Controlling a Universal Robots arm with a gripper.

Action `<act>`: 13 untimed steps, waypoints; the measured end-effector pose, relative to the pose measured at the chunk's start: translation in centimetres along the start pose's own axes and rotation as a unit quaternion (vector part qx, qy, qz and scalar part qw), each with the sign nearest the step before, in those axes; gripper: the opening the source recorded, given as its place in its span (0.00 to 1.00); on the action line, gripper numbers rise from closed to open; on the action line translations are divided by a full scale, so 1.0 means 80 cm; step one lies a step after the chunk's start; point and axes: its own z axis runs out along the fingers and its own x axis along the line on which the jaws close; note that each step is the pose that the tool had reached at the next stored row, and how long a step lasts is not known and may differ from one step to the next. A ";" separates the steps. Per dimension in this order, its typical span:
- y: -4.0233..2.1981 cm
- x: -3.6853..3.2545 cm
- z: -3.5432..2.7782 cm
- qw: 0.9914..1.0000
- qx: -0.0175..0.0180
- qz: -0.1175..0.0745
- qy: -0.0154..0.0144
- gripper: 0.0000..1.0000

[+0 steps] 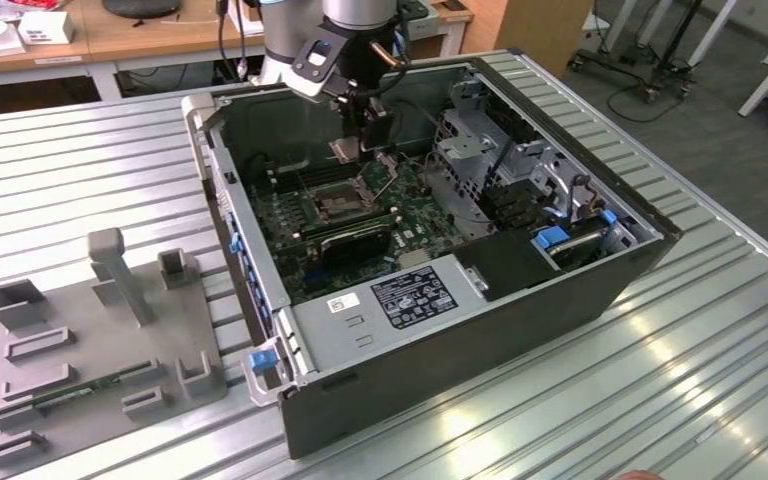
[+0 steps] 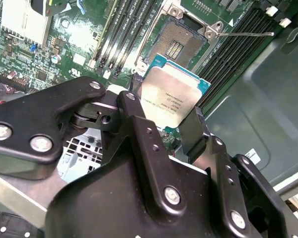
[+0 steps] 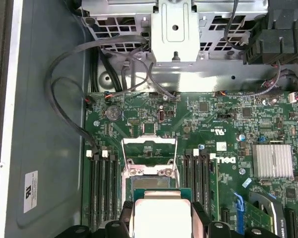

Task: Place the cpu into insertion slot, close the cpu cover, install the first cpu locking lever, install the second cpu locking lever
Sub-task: 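Place the cpu into insertion slot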

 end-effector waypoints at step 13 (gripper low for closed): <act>0.0000 0.0000 0.0003 1.000 0.010 0.000 0.000 0.54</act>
